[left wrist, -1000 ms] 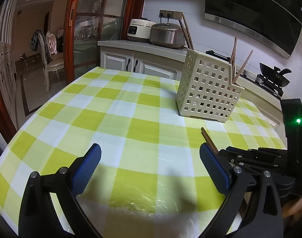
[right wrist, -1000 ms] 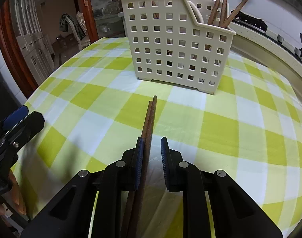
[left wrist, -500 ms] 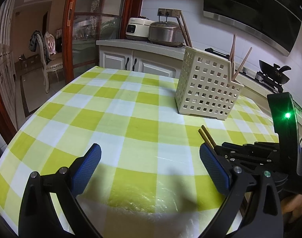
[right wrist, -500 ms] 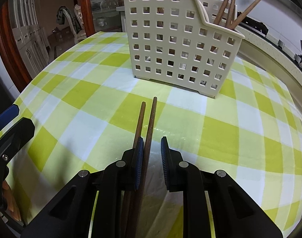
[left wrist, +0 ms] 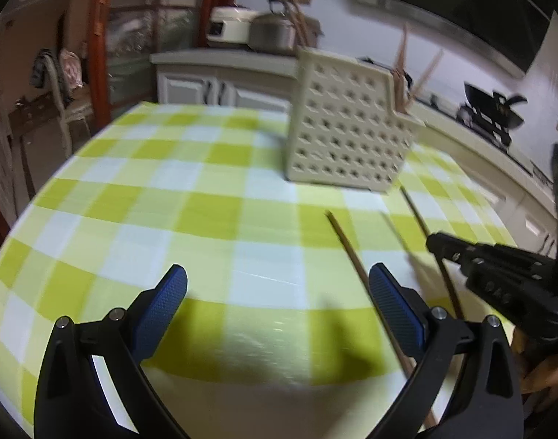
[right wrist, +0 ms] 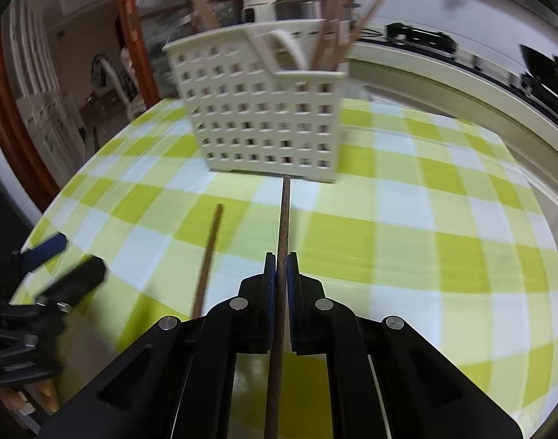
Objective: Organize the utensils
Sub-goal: 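Close the right tool on one chopstick while the left tool closes on another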
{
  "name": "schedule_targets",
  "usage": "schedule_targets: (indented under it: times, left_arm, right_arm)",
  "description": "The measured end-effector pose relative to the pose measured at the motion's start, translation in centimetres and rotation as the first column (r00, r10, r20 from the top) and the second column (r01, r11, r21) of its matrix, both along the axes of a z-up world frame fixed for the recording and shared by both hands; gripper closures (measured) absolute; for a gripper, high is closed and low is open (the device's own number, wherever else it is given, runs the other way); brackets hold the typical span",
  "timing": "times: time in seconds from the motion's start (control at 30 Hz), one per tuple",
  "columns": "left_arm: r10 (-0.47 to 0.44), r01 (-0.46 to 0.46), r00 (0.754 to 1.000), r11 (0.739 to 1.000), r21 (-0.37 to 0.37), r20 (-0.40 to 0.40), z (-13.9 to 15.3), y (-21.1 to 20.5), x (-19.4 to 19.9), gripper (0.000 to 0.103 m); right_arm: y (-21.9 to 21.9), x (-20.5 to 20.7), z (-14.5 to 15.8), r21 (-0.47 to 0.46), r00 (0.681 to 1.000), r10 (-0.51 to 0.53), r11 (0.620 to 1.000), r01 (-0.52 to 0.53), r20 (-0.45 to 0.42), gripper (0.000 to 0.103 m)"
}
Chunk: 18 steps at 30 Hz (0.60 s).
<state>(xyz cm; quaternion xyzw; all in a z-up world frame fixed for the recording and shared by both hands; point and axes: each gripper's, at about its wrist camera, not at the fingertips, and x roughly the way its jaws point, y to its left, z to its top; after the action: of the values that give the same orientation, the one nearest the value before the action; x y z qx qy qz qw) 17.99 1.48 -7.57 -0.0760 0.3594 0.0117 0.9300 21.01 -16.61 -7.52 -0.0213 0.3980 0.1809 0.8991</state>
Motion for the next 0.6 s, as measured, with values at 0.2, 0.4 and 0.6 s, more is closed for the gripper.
schedule_targets:
  times: [0.2,0.4,0.6]
  left_arm:
    - [-0.010,0.009,0.998,1.000,-0.005,-0.064,-1.0,-2.8,2.1,0.008]
    - [-0.002,0.002,0.993,1.000,0.007,-0.121,-1.8,-4.6,4.3,0.029]
    - [0.008,0.009,0.987,0.995,0.102,-0.161,-2.7,-7.1,5.6,0.054]
  right_arm:
    - [-3.0,-1.1,0.1,0.041,1.000,-0.020,0.999,0.020,0.006,0.097]
    - [-5.4,-1.7,0.4,0.089,0.999,-0.039,0.995,0.037,0.019,0.097]
    - [-7.7,-2.2,0.4,0.126,0.998,-0.061,0.990,0.057,0.025,0.097]
